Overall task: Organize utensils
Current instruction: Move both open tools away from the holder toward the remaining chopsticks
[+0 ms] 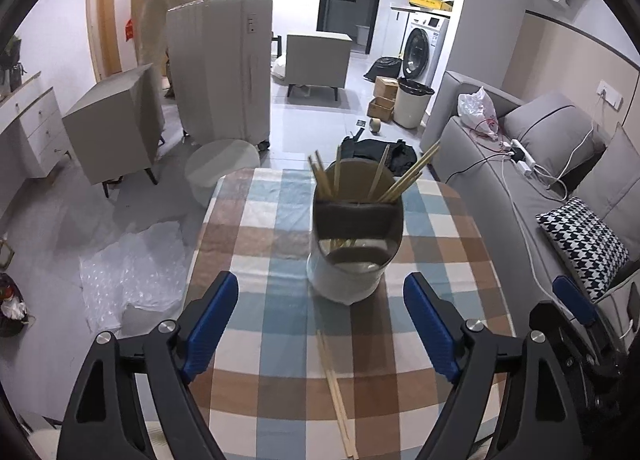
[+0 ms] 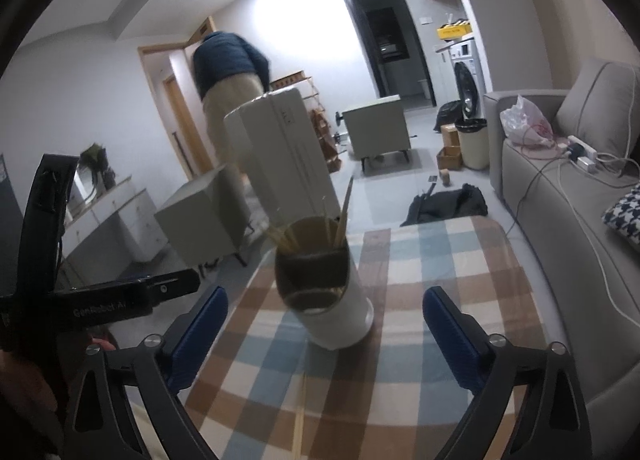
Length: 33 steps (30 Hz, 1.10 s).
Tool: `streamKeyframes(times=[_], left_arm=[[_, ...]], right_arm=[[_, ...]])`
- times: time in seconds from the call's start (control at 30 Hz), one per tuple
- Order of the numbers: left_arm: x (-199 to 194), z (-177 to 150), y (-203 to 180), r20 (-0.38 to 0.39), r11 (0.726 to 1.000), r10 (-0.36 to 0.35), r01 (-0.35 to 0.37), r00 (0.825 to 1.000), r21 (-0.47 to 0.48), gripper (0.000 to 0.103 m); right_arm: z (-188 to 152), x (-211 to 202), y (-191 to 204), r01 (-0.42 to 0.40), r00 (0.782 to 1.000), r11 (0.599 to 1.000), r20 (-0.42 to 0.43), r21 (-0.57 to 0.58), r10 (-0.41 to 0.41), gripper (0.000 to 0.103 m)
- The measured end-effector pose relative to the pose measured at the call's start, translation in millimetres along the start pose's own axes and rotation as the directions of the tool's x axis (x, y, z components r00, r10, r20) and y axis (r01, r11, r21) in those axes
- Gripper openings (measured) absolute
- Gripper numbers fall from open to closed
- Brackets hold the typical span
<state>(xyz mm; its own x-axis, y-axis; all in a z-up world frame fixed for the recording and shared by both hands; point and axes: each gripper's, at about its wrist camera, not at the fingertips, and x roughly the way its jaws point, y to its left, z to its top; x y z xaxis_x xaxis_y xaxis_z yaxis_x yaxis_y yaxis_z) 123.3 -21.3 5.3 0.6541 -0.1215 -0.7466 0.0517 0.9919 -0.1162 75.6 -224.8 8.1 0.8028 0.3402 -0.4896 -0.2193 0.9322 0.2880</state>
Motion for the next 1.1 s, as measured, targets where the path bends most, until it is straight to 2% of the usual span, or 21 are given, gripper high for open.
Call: streamKeyframes(times=[0.13, 0.23, 0.4, 0.53, 0.63, 0.73, 0.8, 0.87, 0.97, 1.1], left_arm=[[3.3, -16.3, 1.7, -0.015, 1.000, -0.018, 0.018, 1.000, -0.007, 0.081], [5.1, -28.6, 2.5, -0.004, 1.000, 0.016, -0.016, 1.000, 0.007, 0.081], [19.0, -38.7, 17.1, -0.028, 0.999, 0.039, -0.040, 0.999, -0.035, 0.081], [34.4, -54.0, 38.4, -0.095, 0.992, 0.050, -0.061, 0.994, -0.111, 0.081], [43.1, -56.2, 51.7, -0.135, 0.985, 0.029, -0.051, 0.990, -0.163, 0.081], [52.2, -57.3, 60.5, -0.172, 0.982, 0.035, -0.066, 0.984, -0.175, 0.081], [58.6, -59.8, 63.0, -0.201, 0.983, 0.048, -0.081, 0.979, -0.164, 0.081], [65.3, -62.2, 67.9, -0.224, 0.981, 0.025, -0.067, 0.974, -0.182, 0.081], [76.3, -65.9, 75.3, -0.282, 0.979, -0.003, -0.055, 0.959, -0.199, 0.081], [83.0, -67.7, 85.7, -0.306, 0.970, -0.043, -0.033, 0.951, -0.240, 0.081]], right_arm=[[-17.3, 8.4, 5.6, 0.009, 0.998, 0.999, -0.069, -0.036, -0.012, 0.103], [-26.7, 15.3, 5.3, 0.060, 0.993, 0.997, -0.102, -0.047, -0.065, 0.103], [-33.3, 22.2, -0.5, 0.068, 0.987, 0.997, -0.143, -0.027, -0.071, 0.103], [-40.7, 33.5, -2.6, 0.099, 0.973, 0.994, -0.205, -0.037, -0.104, 0.103], [-46.5, 42.8, -2.9, 0.104, 0.965, 0.994, -0.238, -0.040, -0.110, 0.103], [-49.8, 56.6, 0.8, 0.096, 0.953, 0.994, -0.284, -0.045, -0.105, 0.101], [-53.1, 67.4, 3.9, 0.098, 0.940, 0.994, -0.322, -0.055, -0.110, 0.098], [-58.4, 79.5, 6.8, 0.090, 0.925, 0.994, -0.364, -0.065, -0.108, 0.087], [-69.4, 101.6, 10.6, 0.075, 0.887, 0.994, -0.450, -0.076, -0.101, 0.079], [-86.3, 133.2, 15.6, 0.045, 0.824, 0.995, -0.560, -0.094, -0.091, 0.064]])
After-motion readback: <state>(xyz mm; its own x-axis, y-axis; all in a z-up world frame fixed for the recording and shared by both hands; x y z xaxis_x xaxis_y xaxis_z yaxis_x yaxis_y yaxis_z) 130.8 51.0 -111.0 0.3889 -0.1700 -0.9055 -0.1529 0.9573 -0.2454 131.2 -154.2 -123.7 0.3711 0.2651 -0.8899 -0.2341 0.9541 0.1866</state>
